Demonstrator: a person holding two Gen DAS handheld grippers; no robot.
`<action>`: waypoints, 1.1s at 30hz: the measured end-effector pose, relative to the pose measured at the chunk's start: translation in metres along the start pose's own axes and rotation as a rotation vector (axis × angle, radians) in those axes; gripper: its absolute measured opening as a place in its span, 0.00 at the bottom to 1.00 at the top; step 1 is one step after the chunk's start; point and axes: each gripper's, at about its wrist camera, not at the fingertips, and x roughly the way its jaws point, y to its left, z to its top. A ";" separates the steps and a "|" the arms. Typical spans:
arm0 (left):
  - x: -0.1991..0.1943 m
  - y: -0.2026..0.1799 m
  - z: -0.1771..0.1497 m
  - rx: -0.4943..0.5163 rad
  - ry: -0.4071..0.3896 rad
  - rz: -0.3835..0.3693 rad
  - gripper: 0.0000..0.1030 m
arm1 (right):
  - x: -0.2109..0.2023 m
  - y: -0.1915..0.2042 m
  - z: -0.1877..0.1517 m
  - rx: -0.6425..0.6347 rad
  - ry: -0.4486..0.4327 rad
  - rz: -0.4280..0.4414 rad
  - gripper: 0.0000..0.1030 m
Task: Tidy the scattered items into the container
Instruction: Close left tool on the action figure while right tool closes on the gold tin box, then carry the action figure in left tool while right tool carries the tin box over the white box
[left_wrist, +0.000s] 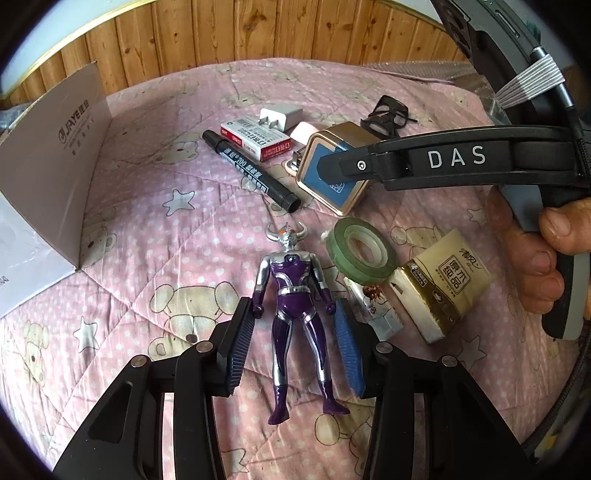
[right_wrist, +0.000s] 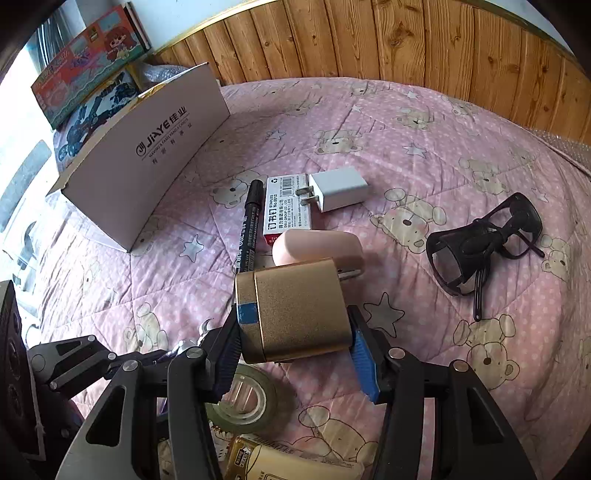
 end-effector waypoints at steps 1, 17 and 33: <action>-0.003 0.000 0.000 -0.001 -0.004 0.003 0.44 | -0.001 -0.001 0.000 0.009 -0.003 0.005 0.53; -0.061 0.044 0.013 -0.148 -0.096 0.008 0.44 | -0.040 0.048 0.005 -0.022 -0.048 0.008 0.53; -0.126 0.117 0.017 -0.289 -0.188 0.014 0.44 | -0.067 0.153 0.036 -0.238 -0.029 0.024 0.53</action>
